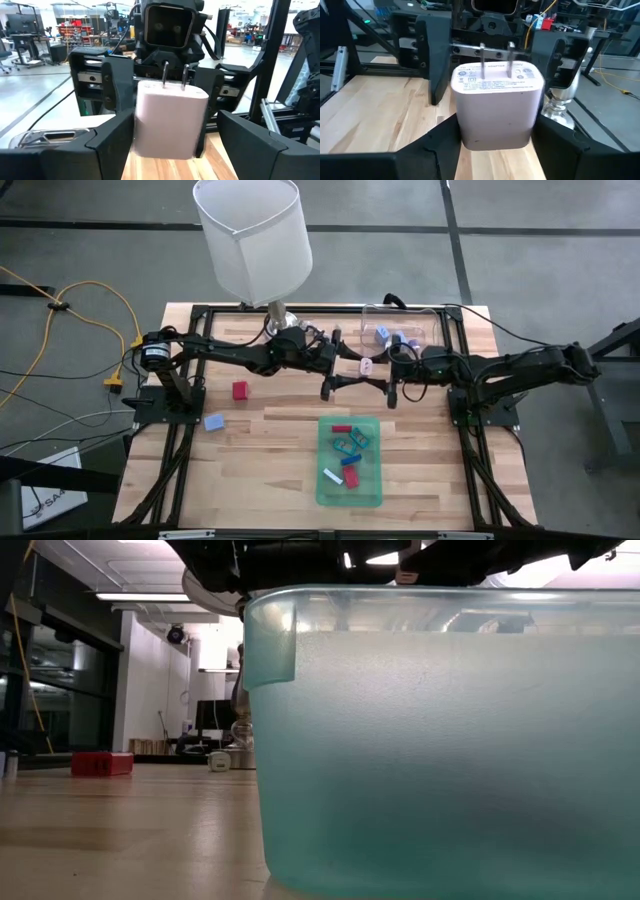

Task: Pick & Place Office items
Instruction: Put the pink charger adapter into the transparent bin

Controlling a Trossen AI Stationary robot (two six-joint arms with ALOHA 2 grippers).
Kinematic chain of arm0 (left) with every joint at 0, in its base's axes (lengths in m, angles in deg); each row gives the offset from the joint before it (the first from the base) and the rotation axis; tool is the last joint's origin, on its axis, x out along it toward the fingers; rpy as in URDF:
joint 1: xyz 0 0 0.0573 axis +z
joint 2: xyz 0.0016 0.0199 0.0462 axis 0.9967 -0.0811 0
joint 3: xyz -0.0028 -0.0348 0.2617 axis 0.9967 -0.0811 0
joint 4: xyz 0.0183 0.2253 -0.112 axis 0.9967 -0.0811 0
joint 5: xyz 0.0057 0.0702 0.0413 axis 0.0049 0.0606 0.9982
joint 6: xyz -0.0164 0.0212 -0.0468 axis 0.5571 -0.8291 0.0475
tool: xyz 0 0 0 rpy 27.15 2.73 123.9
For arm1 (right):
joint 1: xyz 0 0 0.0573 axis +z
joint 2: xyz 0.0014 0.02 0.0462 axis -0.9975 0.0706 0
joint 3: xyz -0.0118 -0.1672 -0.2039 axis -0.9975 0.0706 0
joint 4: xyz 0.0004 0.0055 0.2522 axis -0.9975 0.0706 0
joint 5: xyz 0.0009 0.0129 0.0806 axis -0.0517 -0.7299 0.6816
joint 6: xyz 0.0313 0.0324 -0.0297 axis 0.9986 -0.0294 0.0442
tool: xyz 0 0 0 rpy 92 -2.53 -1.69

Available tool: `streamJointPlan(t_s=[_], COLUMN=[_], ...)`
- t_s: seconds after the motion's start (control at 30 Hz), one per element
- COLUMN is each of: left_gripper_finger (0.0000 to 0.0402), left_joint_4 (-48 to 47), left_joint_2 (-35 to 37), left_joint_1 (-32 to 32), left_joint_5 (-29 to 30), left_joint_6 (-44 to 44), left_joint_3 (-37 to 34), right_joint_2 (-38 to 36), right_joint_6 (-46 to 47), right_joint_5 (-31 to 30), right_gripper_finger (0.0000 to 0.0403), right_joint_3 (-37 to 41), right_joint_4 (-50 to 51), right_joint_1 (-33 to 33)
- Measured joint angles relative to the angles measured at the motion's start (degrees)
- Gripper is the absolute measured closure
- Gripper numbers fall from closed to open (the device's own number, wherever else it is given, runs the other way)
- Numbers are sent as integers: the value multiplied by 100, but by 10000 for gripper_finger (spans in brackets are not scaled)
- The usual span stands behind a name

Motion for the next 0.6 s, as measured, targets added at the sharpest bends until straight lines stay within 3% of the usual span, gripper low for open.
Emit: streamJointPlan(t_s=[0.27,0.6], left_gripper_finger=[124,124], left_joint_4=[22,-60], left_joint_2=[2,2], left_joint_1=[-2,4], left_joint_5=[-12,24], left_joint_6=[29,50], left_joint_3=[2,2], right_joint_2=[-147,-410], right_joint_6=[-30,-33], right_joint_5=[-209,-487], right_gripper_finger=[219,216], right_joint_3=[-4,-4], right_joint_4=[89,473], right_joint_1=[229,277])
